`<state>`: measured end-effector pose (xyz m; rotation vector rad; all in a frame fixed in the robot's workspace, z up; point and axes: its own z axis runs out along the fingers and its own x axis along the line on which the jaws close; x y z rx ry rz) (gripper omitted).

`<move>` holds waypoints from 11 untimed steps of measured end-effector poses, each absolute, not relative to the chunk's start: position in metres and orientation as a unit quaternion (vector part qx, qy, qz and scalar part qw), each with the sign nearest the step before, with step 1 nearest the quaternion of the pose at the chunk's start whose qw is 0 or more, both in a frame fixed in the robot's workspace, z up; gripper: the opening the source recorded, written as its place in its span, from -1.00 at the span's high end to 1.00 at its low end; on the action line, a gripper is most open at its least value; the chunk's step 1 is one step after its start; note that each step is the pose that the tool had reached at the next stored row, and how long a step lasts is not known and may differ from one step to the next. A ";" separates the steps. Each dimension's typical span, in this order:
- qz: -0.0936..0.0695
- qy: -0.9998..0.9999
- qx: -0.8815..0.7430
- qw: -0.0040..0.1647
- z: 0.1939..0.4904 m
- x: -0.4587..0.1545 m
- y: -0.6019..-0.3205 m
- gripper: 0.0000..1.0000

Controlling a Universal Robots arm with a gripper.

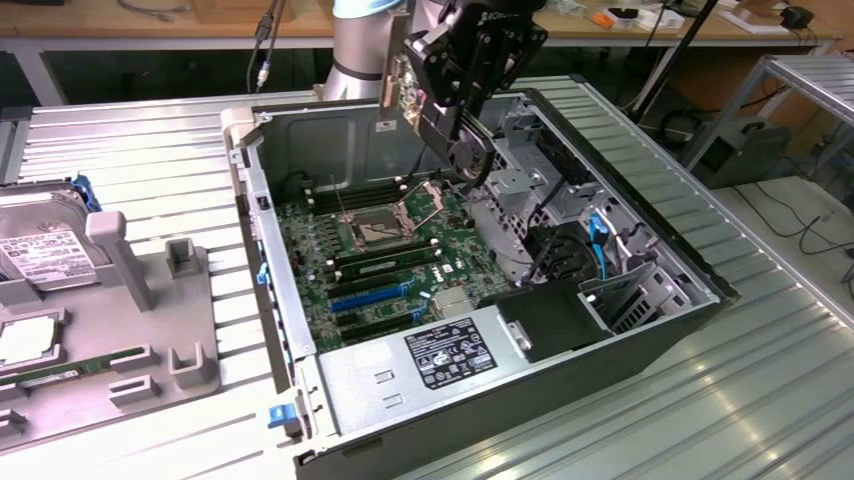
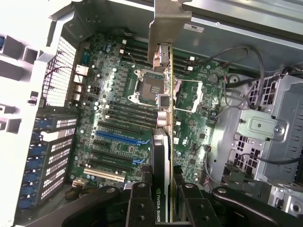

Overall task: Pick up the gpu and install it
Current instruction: 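Insert the gpu into the slot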

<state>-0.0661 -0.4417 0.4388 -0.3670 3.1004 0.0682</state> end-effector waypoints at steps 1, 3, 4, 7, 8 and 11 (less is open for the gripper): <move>0.022 0.993 -0.119 0.009 0.439 -0.066 -0.442 0.46; 0.022 0.992 -0.123 0.009 0.439 -0.066 -0.442 0.46; 0.022 0.992 -0.126 0.009 0.439 -0.066 -0.442 0.46; 0.022 0.991 -0.135 0.009 0.439 -0.066 -0.442 0.46; 0.022 0.990 -0.137 0.009 0.439 -0.066 -0.442 0.46; 0.022 0.989 -0.146 0.009 0.439 -0.066 -0.442 0.46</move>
